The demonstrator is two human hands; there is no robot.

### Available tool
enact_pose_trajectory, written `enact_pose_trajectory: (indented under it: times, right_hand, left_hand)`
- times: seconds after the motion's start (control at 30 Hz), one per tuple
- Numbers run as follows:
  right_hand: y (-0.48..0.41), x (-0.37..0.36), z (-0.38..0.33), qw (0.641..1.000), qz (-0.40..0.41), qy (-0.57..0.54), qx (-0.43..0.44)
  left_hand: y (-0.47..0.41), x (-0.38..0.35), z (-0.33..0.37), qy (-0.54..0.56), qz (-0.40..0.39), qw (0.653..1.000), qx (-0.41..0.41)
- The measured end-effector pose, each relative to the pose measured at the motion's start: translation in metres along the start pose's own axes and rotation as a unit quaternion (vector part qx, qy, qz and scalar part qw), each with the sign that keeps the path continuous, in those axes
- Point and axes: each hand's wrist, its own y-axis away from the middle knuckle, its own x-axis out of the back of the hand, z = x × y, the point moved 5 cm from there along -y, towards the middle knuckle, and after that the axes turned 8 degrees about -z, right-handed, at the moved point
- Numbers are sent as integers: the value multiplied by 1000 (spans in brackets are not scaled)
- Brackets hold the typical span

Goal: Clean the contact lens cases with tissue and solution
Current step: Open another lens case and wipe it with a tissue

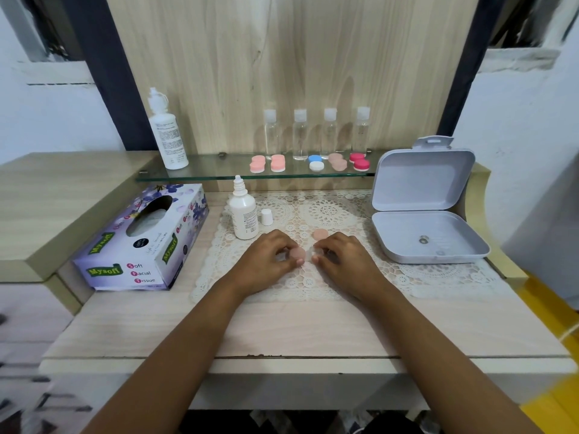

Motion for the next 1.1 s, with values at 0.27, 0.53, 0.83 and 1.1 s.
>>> enact_pose_trajectory:
  times: [0.27,0.53,0.83,1.1]
  right_hand:
    - [1,1,-2,1000,-5,-3,-4]
    - [0,0,-1,1000,-4,-5,-3]
    - [1,0,-2,1000,-1,-8,-8]
    - [-8,25,11,989,37,-111,-94]
  left_hand:
    - [3,-4,-2,-15,-36,999,20]
    - [1,-2,-4,-21,0,1000,14]
    - [1,-3,-4,-10,-11,1000,-1]
    - [1,-4,-8,-15,2,1000,-3]
